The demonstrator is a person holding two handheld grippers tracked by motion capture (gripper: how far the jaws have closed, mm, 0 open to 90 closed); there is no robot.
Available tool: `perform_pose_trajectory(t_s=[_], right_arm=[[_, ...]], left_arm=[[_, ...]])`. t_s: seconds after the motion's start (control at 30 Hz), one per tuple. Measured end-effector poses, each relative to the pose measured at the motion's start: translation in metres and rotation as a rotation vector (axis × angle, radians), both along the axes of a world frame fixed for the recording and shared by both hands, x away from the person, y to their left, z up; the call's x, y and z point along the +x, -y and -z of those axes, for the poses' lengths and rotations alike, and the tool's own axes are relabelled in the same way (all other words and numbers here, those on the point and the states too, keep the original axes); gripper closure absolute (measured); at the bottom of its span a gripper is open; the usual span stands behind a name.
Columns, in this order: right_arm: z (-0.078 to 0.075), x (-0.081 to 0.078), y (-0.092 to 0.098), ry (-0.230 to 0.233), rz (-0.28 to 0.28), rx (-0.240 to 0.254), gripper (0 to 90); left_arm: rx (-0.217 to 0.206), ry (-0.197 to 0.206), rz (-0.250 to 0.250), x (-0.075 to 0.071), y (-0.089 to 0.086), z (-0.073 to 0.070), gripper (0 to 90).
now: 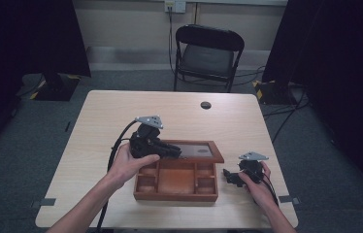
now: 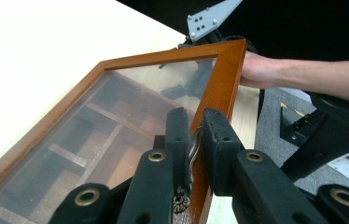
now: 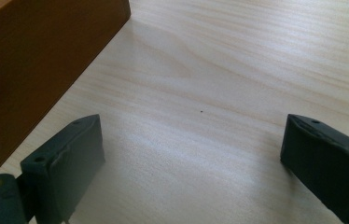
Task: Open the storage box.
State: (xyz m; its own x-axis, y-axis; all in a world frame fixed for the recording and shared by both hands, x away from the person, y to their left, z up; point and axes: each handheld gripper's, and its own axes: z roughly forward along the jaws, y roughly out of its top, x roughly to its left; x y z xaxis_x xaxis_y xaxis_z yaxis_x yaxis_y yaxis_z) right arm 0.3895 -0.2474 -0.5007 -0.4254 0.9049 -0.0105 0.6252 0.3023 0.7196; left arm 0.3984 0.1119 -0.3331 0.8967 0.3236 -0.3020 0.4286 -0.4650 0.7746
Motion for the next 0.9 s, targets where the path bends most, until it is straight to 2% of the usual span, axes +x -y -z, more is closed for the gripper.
perform_pose_trajectory(t_s=[0.33,0.9], right_arm=[[0.000,0.000,0.000,0.000,-0.001,0.000,5.2],[0.000,0.000,0.000,0.000,-0.001,0.000,5.2]], left_arm=[[0.007,0.001,0.004,0.001,0.000,-0.001,81.2],[0.002,0.015,-0.013,0.010,0.001,-0.012,81.4]])
